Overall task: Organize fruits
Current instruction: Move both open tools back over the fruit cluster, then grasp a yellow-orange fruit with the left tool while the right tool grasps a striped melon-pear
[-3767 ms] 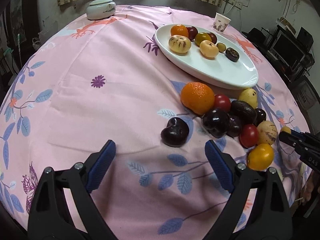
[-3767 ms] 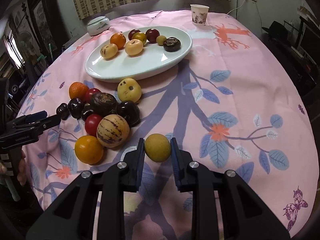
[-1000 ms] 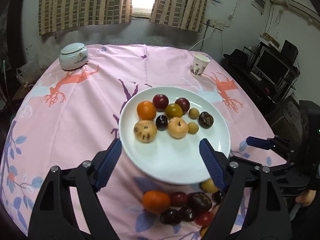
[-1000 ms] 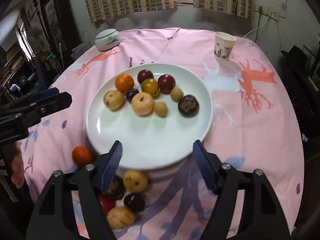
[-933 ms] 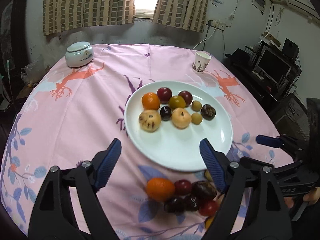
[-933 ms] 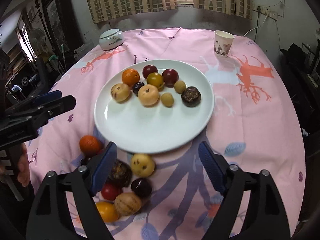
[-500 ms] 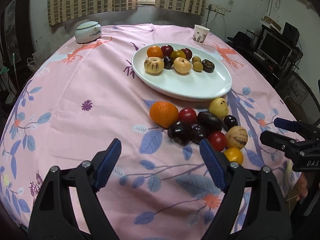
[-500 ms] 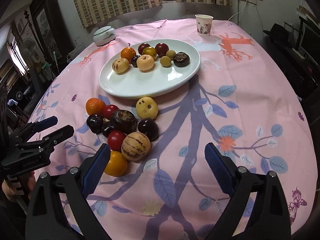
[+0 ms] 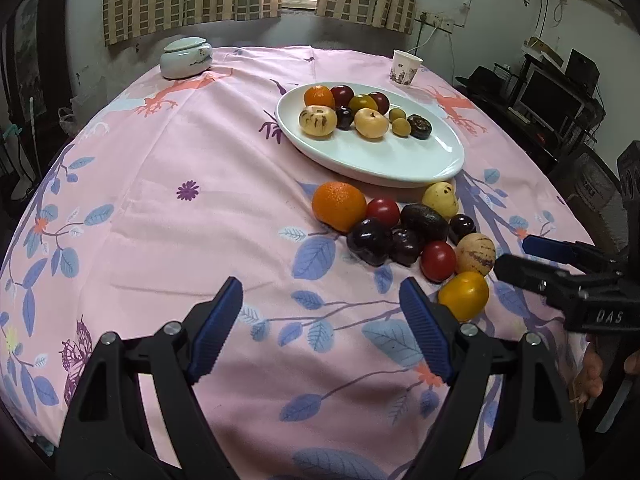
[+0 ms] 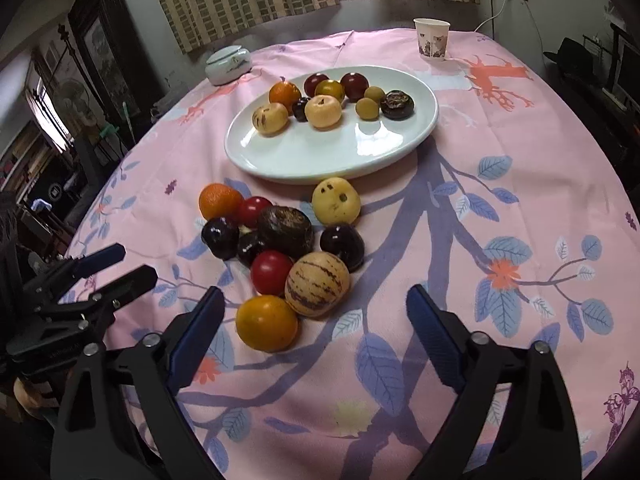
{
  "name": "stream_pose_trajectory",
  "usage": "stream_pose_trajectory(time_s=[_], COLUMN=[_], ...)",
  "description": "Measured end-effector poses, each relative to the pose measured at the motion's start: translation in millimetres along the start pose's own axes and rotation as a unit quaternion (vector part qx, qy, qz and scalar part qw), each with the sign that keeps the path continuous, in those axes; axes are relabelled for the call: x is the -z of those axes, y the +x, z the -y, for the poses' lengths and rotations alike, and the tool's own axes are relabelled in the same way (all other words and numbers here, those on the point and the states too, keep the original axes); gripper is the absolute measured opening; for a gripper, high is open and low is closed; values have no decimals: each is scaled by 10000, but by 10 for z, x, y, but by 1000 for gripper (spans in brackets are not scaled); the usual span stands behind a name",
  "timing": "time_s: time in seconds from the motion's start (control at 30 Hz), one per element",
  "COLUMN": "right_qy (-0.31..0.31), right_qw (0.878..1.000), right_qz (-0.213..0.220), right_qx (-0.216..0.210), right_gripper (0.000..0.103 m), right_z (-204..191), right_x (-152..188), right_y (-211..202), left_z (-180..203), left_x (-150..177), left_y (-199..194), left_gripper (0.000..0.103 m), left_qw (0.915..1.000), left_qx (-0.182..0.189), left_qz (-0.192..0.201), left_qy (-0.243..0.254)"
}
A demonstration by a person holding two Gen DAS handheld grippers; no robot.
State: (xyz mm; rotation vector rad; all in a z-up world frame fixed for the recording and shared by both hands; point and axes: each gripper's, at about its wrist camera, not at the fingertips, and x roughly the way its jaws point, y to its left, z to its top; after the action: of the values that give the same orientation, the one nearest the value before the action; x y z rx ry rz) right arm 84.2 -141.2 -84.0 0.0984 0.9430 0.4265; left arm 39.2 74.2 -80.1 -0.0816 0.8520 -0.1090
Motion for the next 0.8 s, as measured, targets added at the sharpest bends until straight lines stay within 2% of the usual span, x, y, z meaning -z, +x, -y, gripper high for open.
stream_pose_trajectory(time_s=[0.03,0.07,0.2,0.27,0.4,0.57,0.8], right_qy=[2,5,103,124,240,123,435], right_qw=[10000,9999,9996,9994,9994,9981,9983], right_qz=[-59,-138,-275,-319,-233,83,-45], right_qx=[-19,-3,-37,22,-59,594,397], right_gripper=[66,59,49,39,38,38,38], right_z=[-1,-1,14,20,55,196,523], right_x=[-25,-36,-51,-62,-48,22,281], right_y=[27,70,238,302,200,-106,-163], left_z=[-9,-17,-7,21,181,482,772], left_x=[7,9,24,27,62,98,89], left_y=[3,9,16,18,42,148,402], left_gripper=[82,82,82,82,82,82,82], left_qw=[10000,10000,9999,9997,9983,9951,9921], left_qx=[17,38,118,208,463,694,845], left_qz=[-6,-15,-23,-43,-145,-341,-577], left_qy=[-6,-7,73,128,318,615,733])
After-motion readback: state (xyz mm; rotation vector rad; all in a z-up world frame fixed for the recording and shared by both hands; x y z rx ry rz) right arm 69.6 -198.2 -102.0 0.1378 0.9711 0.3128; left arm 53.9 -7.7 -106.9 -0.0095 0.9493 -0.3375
